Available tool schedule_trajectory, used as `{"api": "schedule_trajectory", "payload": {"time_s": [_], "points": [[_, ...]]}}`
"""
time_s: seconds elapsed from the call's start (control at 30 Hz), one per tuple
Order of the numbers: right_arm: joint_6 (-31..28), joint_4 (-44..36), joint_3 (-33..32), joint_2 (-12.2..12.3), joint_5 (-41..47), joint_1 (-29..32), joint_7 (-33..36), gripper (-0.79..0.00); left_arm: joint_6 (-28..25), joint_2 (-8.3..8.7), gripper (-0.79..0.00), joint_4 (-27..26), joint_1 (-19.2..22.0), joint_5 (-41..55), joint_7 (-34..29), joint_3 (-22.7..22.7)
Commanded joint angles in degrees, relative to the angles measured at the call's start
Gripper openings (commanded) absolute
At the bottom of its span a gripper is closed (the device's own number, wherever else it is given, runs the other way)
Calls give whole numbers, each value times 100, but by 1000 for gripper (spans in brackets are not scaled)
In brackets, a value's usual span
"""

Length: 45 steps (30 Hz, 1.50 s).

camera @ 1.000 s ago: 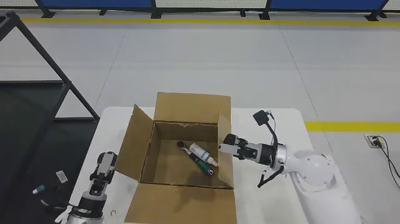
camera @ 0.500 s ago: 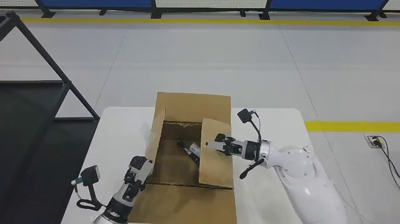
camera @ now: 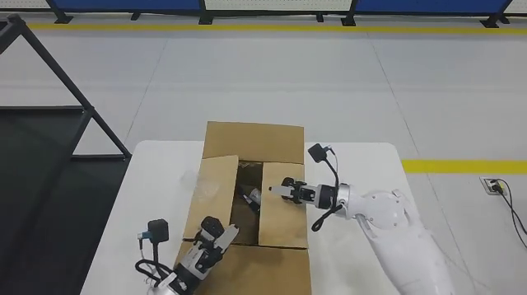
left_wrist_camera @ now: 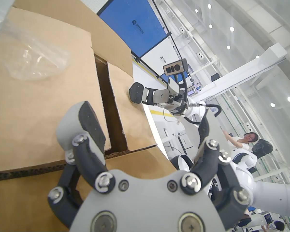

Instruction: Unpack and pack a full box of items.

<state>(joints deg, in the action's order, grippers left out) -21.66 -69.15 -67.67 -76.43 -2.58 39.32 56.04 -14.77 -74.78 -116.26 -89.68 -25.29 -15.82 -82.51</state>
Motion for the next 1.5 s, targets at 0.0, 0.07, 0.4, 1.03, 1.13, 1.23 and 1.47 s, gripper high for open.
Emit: {"api": "schedule_trajectory", "payload": {"time_s": [0.0,0.07,0.4,1.03,1.13,1.23,1.47], "points": [[-13,50,32,0,26,-26,-3,0,28,5,0,31,28,-78,-67,68],[-30,95,68,1,43,-53,0,0,46,10,0,58,48,-155,-125,122],[-114,238,167,20,148,-132,-22,0,173,37,0,210,109,-316,-222,221],[-210,47,159,120,265,-133,54,0,92,79,0,-3,42,99,-71,144],[-186,0,136,141,260,-125,45,0,38,87,0,-124,1,241,2,64],[-177,-17,98,162,288,-120,20,0,-13,96,0,-299,-74,551,130,-137],[-208,106,50,197,385,-177,-22,0,-111,141,0,-559,-455,1854,269,-1152]]}}
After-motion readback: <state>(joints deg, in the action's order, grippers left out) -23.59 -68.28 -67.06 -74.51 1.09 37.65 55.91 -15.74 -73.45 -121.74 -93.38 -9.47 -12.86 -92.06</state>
